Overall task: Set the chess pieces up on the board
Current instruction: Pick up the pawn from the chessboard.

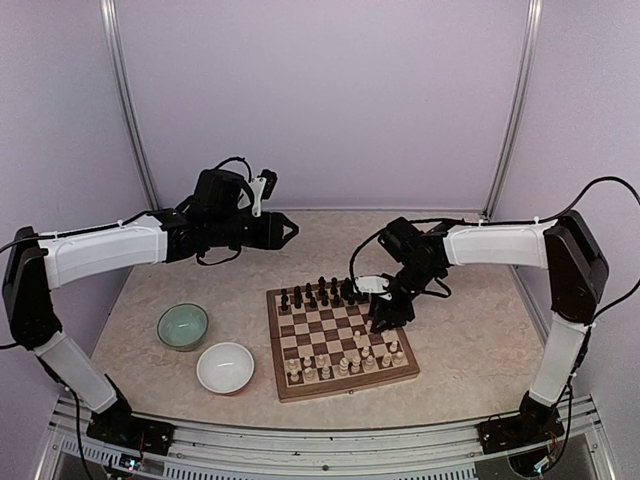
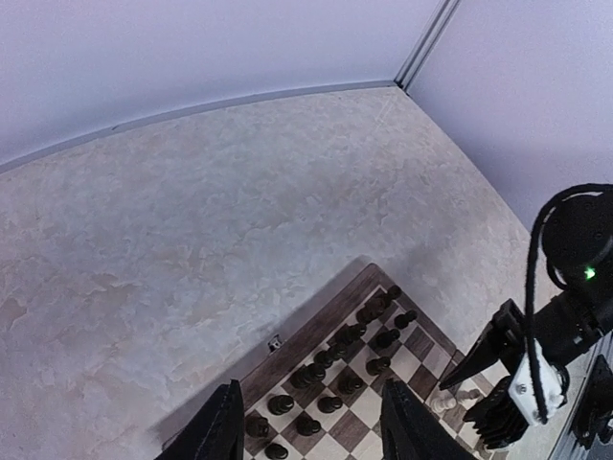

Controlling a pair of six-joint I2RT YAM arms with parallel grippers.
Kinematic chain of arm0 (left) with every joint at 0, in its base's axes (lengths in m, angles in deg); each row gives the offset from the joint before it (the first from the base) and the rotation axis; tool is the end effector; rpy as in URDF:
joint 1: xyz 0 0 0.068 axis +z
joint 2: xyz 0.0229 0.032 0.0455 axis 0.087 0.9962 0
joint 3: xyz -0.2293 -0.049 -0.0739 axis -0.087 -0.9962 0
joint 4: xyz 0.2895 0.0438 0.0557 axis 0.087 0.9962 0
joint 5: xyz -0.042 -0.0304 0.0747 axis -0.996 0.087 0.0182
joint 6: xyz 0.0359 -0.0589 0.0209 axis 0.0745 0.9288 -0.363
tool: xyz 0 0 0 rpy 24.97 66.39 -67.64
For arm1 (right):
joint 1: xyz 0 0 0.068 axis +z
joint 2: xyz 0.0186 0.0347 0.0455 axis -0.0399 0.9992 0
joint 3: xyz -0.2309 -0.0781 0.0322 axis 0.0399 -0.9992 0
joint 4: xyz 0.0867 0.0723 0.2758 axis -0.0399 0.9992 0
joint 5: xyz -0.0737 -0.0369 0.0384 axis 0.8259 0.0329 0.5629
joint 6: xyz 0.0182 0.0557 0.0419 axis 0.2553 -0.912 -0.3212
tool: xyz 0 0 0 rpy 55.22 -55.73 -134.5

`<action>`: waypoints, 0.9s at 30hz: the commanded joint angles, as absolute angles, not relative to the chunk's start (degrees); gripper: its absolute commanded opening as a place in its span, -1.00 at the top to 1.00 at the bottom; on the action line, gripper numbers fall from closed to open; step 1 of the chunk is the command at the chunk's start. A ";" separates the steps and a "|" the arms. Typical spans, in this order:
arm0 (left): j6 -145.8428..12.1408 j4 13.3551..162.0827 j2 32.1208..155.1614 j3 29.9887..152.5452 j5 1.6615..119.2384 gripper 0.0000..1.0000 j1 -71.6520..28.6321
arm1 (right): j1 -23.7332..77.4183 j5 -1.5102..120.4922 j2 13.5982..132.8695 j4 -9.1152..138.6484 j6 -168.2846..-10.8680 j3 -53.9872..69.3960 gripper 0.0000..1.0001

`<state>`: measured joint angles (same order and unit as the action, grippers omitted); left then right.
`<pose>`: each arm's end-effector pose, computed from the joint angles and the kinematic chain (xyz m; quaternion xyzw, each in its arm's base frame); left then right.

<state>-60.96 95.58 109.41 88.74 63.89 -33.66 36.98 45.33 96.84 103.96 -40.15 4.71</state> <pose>0.3321 -0.2721 0.2400 0.1783 0.8347 -0.2762 0.4419 0.2898 0.2655 0.1192 -0.6579 0.7129 0.1821 0.1604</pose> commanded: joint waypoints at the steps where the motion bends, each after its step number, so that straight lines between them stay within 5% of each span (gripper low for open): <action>1: -62.12 93.52 106.42 90.40 61.78 0.01 -35.08 | 38.19 46.24 98.79 105.26 -40.13 7.43 0.14; 10: -62.48 94.25 107.10 90.81 61.24 0.01 -35.26 | 39.30 47.86 100.31 105.61 -40.90 8.75 0.56; 27: -63.30 95.28 106.95 91.65 61.62 0.01 -34.82 | 41.34 46.82 96.36 109.67 -41.13 14.70 0.85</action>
<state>-62.22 95.21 107.75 89.73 61.57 -35.11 39.25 48.35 99.39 106.74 -40.85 10.02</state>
